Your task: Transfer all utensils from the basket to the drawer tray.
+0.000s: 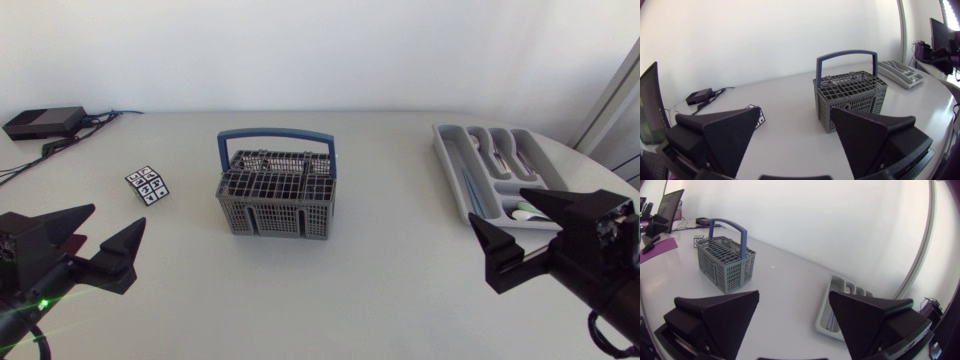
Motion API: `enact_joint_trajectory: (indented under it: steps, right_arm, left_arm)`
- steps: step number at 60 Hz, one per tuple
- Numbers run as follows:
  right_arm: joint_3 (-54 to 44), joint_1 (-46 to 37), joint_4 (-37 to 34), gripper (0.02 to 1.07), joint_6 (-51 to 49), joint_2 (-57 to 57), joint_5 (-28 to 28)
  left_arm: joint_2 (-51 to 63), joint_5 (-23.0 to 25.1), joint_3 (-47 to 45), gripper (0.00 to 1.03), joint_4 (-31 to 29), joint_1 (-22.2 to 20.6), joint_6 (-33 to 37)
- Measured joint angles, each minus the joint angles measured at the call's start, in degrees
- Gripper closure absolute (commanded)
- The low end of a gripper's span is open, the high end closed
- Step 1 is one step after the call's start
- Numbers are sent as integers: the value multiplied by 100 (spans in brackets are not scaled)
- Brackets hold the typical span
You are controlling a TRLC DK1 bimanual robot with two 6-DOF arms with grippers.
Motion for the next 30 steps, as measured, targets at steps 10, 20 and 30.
enact_joint_trajectory:
  steps: [10,20,30]
  right_arm:
    - [-402,-317,164,7,319,-522,-2]
    - [-782,-605,380,7,625,-1001,-2]
    - [-1202,-933,573,7,988,-1543,-17]
  left_arm:
    - [-518,-247,-433,5,188,-7,-313]
    - [-1012,-485,-826,5,361,-39,-608]
    - [-1506,-719,-1147,5,634,-44,-901]
